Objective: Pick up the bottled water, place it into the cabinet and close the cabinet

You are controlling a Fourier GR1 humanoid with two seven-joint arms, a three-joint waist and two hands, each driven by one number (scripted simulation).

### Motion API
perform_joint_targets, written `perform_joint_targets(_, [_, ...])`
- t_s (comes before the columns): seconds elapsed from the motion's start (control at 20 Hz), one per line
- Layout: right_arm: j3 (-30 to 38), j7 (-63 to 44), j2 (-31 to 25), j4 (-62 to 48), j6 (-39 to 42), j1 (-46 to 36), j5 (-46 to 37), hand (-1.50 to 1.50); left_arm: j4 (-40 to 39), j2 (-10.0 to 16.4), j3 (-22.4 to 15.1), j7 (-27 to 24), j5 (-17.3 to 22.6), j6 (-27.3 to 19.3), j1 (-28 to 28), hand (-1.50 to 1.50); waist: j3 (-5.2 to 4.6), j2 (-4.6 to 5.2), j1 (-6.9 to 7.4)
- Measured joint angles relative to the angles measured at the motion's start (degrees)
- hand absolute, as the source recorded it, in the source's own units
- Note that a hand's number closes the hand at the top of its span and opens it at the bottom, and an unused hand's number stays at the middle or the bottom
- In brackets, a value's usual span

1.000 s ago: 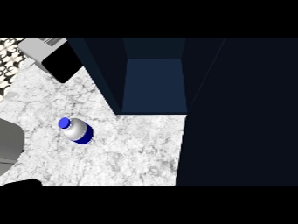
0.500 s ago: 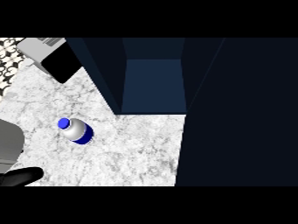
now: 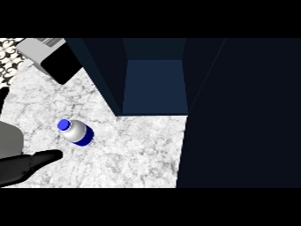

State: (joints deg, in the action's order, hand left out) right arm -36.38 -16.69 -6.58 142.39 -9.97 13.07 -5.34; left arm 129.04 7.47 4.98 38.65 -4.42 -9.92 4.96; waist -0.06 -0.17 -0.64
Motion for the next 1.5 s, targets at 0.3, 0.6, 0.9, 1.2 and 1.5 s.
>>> perform_joint_targets(0.3, [-0.5, -0.8, -1.2, -0.1, -1.9, -1.6, -0.5, -1.5, -7.6, -1.6, -0.2, -8.2, -0.3, 0.7, -2.0, -1.5, -0.01, 0.05, 0.07])
perform_joint_targets(0.6, [-0.7, -0.9, -2.3, -0.4, -3.3, -2.9, -0.9, -1.5, -14.7, -2.2, 1.0, -15.6, -0.3, 1.3, -3.3, -1.5, 0.0, 0.07, 0.14])
perform_joint_targets(0.9, [-2.1, -1.0, -3.9, -0.1, -4.7, -2.9, -1.3, -1.5, -24.1, -2.5, 2.2, -22.3, -0.1, 2.0, -2.8, -1.5, 0.0, 0.06, -0.01])
perform_joint_targets(1.2, [-3.5, -2.7, -3.3, -0.7, -7.0, -5.2, -2.1, -1.5, -33.1, -3.2, 2.5, -29.9, 0.0, 2.8, -2.5, -1.5, 0.0, 0.07, 0.06])
perform_joint_targets(1.5, [-4.2, -2.4, -5.0, -0.4, -8.3, -5.1, -2.6, -1.5, -39.5, -4.1, 2.3, -35.3, 0.0, 3.2, -1.8, -1.5, 0.01, 0.05, 0.02])
